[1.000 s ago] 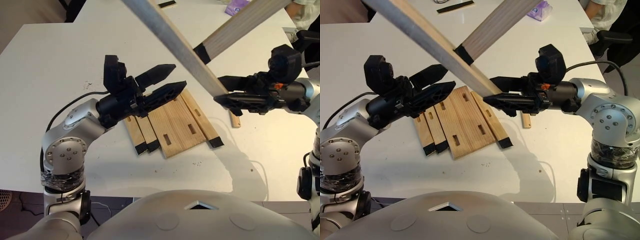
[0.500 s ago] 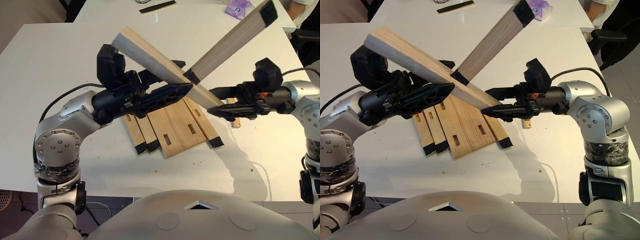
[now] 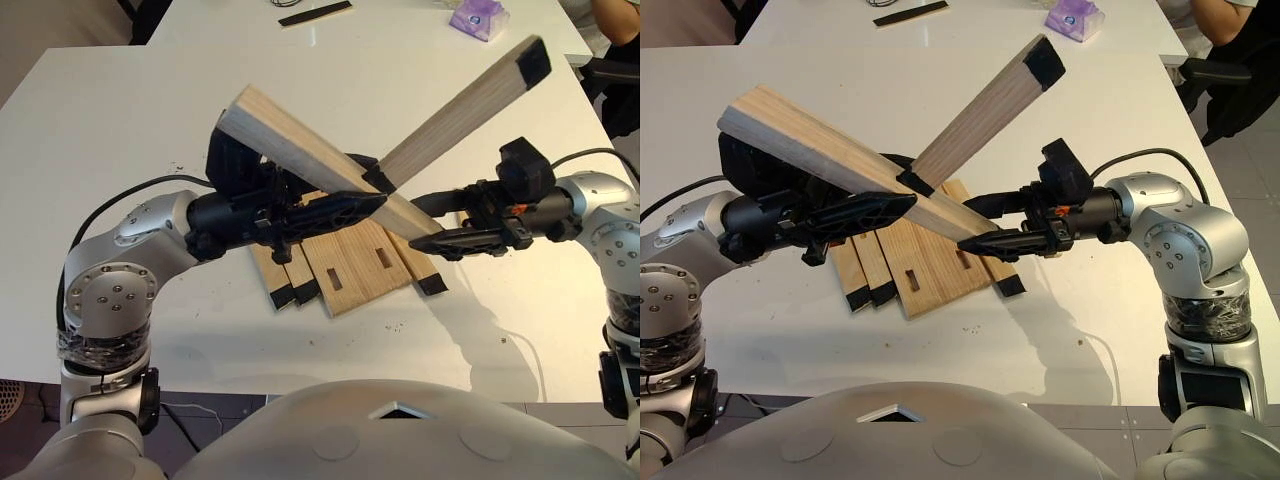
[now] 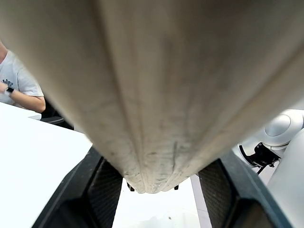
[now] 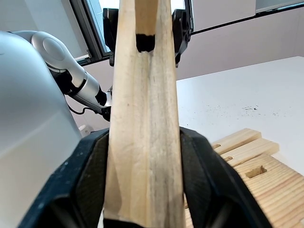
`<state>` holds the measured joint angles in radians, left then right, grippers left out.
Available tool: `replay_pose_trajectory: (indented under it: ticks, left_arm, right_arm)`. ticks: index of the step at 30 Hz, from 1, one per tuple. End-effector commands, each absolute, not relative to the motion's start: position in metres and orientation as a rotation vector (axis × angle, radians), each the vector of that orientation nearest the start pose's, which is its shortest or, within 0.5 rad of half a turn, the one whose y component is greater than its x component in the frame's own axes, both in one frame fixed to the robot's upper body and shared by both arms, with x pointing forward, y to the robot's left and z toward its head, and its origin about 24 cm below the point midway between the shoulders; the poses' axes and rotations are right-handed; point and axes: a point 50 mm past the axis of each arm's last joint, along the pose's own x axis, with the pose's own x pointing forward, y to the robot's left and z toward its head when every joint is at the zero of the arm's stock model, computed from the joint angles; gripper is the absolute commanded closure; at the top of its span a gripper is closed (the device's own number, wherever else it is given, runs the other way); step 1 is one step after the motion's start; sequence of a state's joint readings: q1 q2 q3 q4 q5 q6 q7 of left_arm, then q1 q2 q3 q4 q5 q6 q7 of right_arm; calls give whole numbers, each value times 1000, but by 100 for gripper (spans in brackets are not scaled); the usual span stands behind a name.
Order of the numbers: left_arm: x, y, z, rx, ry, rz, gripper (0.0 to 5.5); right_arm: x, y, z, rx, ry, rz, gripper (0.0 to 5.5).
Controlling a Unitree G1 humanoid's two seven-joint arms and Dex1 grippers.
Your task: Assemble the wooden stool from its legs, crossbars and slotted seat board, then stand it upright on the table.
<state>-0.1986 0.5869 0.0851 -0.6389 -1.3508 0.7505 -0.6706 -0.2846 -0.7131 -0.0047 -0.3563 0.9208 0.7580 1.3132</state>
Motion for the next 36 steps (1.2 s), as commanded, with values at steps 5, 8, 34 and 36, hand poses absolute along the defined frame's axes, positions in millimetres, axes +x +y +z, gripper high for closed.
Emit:
replay_pose_trajectory:
  ticks: [5,8,34,36]
  left_arm:
    - [192,129,200,-449,-71,-1492,334]
    - [198,132,199,-451,-96,-1438,340]
    - [261,233,227,-366,-310,-741,346]
    - [261,227,223,-360,-297,-760,346]
  right_arm:
    - [219,-164,160,81,248,1671,297]
    - [223,-169,153,24,268,1629,258]
    - [327,-55,68,-473,140,1200,258]
    - [333,-54,57,-561,171,1186,258]
